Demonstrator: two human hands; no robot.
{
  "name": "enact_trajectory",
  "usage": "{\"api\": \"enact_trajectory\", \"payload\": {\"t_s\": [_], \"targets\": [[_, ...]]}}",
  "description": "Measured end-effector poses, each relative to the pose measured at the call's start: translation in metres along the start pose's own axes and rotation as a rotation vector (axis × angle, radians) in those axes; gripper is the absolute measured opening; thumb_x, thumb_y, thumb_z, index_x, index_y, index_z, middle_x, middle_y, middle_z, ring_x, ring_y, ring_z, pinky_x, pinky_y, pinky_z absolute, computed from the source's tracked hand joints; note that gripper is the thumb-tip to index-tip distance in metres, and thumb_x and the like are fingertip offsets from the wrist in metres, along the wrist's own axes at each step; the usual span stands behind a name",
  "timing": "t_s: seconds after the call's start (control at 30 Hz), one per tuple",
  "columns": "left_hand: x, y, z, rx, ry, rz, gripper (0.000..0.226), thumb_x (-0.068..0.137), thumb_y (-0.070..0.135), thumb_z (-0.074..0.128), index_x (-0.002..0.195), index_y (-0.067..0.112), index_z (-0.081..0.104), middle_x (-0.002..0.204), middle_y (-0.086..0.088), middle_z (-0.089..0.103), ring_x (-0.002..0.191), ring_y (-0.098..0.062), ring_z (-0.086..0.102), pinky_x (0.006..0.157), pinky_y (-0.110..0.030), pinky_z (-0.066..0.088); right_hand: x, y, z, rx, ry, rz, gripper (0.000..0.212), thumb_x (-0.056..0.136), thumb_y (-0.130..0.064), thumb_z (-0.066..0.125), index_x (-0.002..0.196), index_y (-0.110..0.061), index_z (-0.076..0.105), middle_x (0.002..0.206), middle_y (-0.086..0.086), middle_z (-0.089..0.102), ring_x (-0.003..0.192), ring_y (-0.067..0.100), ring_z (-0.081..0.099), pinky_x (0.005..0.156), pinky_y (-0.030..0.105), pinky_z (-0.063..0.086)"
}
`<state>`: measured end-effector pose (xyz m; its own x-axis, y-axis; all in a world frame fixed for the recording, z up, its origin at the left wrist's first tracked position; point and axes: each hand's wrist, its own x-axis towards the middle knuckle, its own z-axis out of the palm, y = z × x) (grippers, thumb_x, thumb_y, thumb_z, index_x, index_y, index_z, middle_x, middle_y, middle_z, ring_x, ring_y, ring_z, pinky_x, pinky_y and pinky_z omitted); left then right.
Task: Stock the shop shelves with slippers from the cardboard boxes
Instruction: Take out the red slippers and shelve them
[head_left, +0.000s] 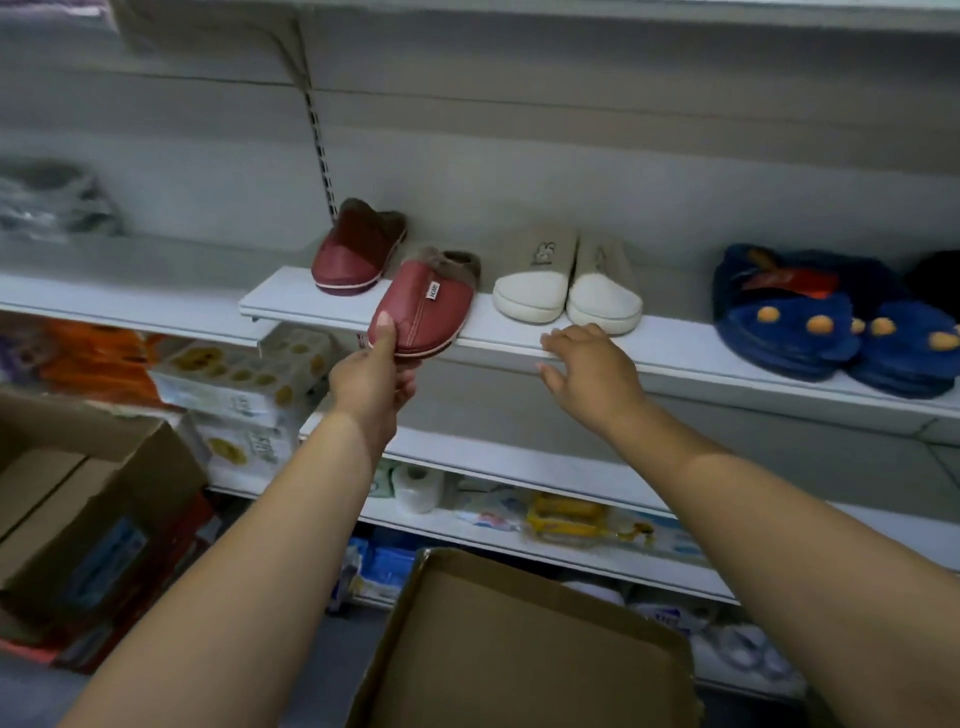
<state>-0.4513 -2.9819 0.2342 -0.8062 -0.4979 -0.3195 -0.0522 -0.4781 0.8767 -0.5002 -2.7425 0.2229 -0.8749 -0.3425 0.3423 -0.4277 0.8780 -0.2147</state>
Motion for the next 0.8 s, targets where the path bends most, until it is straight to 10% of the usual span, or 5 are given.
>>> {"api": "enact_trajectory", "payload": {"t_s": [0.2, 0.4, 0.8], "targets": [[0.023, 0.0, 0.006, 0.251, -0.157, 0.229, 0.061, 0.083, 0.031, 0.084, 0.123, 0.006, 0.046, 0.083, -0.011, 0.061, 0.056, -0.013, 0.058, 0.058, -0.028, 0.052, -0.002, -0.003, 0.005, 0.041, 0.054, 0.065, 0.036, 0.096, -0.03, 0.066, 0.128, -0.016, 0.069, 0.131, 0.007, 0.066, 0.121, 0.031, 0.055, 0.096, 0.038, 0.047], [0.036, 0.004, 0.007, 1.157, 0.06, 0.713, 0.08, 0.07, 0.08, 0.069, 0.121, 0.019, 0.064, 0.116, -0.009, 0.056, 0.118, -0.032, 0.048, 0.093, -0.048, 0.044, 0.003, -0.002, 0.003, 0.062, 0.053, 0.123, 0.032, 0.098, -0.035, 0.061, 0.126, -0.022, 0.07, 0.127, 0.0, 0.066, 0.122, 0.023, 0.052, 0.09, 0.036, 0.048], [0.084, 0.009, 0.028, 1.24, 0.27, 0.717, 0.075, 0.074, 0.079, 0.065, 0.111, 0.014, 0.07, 0.142, -0.022, 0.035, 0.135, -0.043, 0.029, 0.11, -0.053, 0.024, 0.001, -0.004, 0.014, 0.086, 0.117, 0.17, 0.032, 0.098, -0.038, 0.062, 0.124, -0.023, 0.069, 0.123, -0.003, 0.065, 0.12, 0.021, 0.052, 0.085, 0.038, 0.052]]}}
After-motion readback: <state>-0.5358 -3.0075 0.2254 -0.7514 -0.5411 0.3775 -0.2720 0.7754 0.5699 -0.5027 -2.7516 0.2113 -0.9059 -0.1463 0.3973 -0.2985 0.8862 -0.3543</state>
